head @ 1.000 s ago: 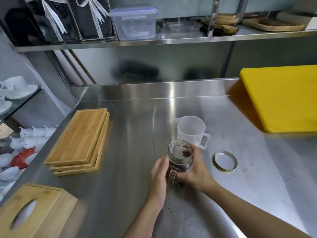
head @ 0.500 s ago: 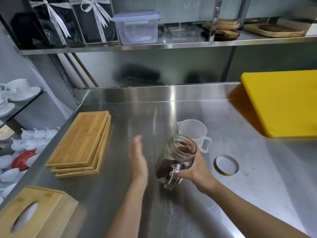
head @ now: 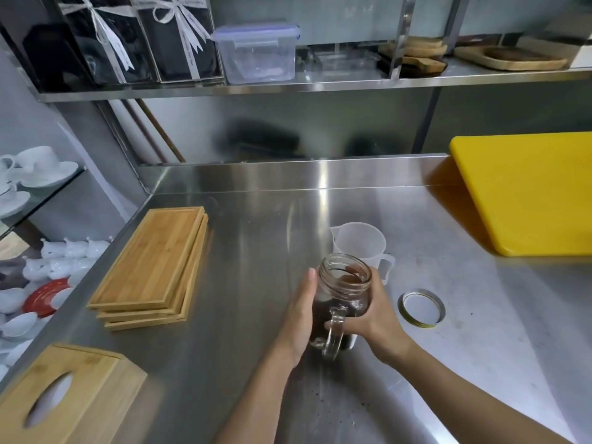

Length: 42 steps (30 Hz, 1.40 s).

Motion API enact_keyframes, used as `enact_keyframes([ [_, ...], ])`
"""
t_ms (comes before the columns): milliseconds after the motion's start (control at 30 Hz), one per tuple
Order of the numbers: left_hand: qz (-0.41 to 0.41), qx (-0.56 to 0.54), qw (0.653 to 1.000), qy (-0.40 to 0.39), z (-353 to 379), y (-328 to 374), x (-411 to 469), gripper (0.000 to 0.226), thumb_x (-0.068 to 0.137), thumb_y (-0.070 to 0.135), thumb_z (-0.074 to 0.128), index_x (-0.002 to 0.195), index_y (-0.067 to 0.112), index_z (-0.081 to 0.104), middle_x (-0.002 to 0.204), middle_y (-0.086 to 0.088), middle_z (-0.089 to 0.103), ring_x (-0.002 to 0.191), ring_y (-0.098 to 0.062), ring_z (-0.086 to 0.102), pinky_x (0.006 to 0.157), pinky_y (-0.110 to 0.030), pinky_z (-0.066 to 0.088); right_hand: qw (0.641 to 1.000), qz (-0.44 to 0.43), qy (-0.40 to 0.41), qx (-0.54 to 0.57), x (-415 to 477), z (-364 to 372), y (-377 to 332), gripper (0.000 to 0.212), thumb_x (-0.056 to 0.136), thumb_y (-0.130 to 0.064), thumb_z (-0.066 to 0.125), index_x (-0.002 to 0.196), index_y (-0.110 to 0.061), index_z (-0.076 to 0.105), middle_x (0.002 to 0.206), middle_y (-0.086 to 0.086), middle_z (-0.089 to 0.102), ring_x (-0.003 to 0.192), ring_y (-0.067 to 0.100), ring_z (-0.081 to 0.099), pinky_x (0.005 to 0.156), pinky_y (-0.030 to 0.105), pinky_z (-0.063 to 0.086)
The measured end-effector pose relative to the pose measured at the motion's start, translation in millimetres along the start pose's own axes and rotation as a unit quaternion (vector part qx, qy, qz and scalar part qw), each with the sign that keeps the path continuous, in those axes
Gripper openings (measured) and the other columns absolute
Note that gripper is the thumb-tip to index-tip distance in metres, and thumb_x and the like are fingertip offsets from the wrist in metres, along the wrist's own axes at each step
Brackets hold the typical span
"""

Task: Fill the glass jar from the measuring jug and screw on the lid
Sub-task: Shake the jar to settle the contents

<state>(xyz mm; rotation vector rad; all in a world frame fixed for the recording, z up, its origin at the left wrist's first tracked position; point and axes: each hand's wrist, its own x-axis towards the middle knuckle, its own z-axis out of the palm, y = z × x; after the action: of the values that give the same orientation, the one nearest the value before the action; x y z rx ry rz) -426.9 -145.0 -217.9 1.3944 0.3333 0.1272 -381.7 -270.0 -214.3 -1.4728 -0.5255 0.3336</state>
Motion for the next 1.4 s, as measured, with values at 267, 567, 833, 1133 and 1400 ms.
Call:
enact_keyframes([
  [267,-0.127,-0.199,0.97,-0.054,-7.6,-0.1,6.6,0.041,0.091,0.033,0.043,0.076,0.012,0.074,0.078,-0.01,0.072,0.076,-0.021,0.069,0.07,-0.033,0.052,0.992,-0.081,-0.059,-0.079,-7.4,13.3,-8.0,0.089,0.052,0.009,0.084,0.12,-0.025,0.038,0.117,-0.001,0.055,0.108,0.006,0.058,0.09,0.02,0.047],
  [567,-0.224,-0.317,0.921,-0.034,-23.6,41.7,-2.6,0.041,0.049,0.043,0.074,0.074,0.015,0.056,0.077,-0.006,0.052,0.07,-0.022,0.047,0.065,-0.033,0.036,0.997,-0.043,-0.024,-0.063,29.8,-15.2,-64.7,0.035,0.076,0.0,0.05,0.095,-0.024,0.067,0.103,-0.003,0.067,0.101,0.005,0.06,0.092,0.015,0.043],
  [833,-0.267,-0.304,0.915,0.003,-2.4,29.2,10.5,0.044,0.071,0.049,0.055,0.078,0.01,0.075,0.085,-0.011,0.074,0.08,-0.03,0.069,0.079,-0.039,0.053,0.99,0.079,0.116,0.025,27.8,47.7,-40.7,0.03,0.083,-0.036,0.043,0.066,-0.023,0.065,0.074,-0.006,0.065,0.08,0.009,0.058,0.077,0.019,0.047],
  [1133,-0.269,-0.3,0.915,0.027,4.3,29.2,10.9,0.047,0.074,0.049,0.05,0.076,0.009,0.073,0.072,-0.011,0.073,0.063,-0.029,0.07,0.072,-0.036,0.055,0.963,0.097,0.212,0.138,28.1,40.6,-43.9,0.047,0.098,-0.027,0.042,0.06,-0.019,0.068,0.071,-0.003,0.068,0.075,0.013,0.058,0.073,0.028,0.047],
  [1400,-0.153,-0.253,0.949,0.104,18.9,24.6,2.6,0.049,0.09,0.044,0.036,0.071,0.014,0.068,0.053,-0.004,0.07,0.044,-0.017,0.066,0.037,-0.022,0.049,0.953,0.136,0.155,0.22,20.3,38.4,-38.0,0.041,0.099,-0.022,0.037,0.071,-0.011,0.064,0.054,-0.007,0.069,0.053,0.003,0.065,0.046,0.011,0.049],
])
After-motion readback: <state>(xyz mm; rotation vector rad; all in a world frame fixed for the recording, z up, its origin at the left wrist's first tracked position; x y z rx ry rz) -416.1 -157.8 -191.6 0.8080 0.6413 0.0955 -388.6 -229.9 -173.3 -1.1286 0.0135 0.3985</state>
